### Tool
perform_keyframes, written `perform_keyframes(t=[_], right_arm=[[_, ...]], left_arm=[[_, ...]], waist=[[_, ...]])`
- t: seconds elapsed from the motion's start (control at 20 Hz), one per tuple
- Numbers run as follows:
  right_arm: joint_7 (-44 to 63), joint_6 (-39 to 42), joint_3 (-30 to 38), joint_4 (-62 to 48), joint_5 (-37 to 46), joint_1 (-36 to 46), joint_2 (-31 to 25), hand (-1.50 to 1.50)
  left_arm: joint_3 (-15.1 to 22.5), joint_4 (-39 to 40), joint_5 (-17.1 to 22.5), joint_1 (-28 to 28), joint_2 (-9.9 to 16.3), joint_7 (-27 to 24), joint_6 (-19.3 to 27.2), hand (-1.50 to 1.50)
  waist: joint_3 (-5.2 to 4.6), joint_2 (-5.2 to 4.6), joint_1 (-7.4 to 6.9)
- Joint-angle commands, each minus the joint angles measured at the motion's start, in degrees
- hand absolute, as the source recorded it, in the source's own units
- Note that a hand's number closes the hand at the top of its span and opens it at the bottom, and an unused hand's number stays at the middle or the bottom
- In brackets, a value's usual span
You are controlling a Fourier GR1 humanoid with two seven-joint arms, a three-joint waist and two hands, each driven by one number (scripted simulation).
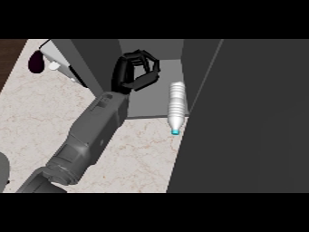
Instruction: Pick up the bottled water, place it into the cabinet and close the cabinet
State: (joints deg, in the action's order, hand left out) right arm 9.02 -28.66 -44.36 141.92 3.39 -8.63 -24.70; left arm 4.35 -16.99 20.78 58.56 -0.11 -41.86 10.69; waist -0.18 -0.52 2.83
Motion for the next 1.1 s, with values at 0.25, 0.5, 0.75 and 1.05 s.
perform_keyframes(t=[0.25,0.5,0.75,1.05], right_arm=[[5.2,-1.2,1.6,7.2,4.3,-1.0,-3.7,-1.50],[4.1,-2.0,1.9,7.1,3.8,-2.5,-5.7,-1.50],[4.2,-1.6,-0.5,6.3,4.1,-1.4,-6.2,-1.50],[5.5,2.2,-0.4,4.7,1.0,2.6,-8.2,1.50]], left_arm=[[2.9,-12.7,5.5,-9.0,1.2,5.6,-13.2,1.50],[4.8,-24.3,7.9,-18.0,0.9,8.3,-11.1,1.50],[8.3,-34.7,9.3,-28.1,4.3,10.7,-13.3,1.50],[13.5,-52.8,8.8,-43.0,6.5,14.2,-12.2,1.50]], waist=[[0.11,1.27,-3.46],[0.16,2.09,-4.83],[0.11,2.15,-5.38],[0.15,1.80,-6.48]])
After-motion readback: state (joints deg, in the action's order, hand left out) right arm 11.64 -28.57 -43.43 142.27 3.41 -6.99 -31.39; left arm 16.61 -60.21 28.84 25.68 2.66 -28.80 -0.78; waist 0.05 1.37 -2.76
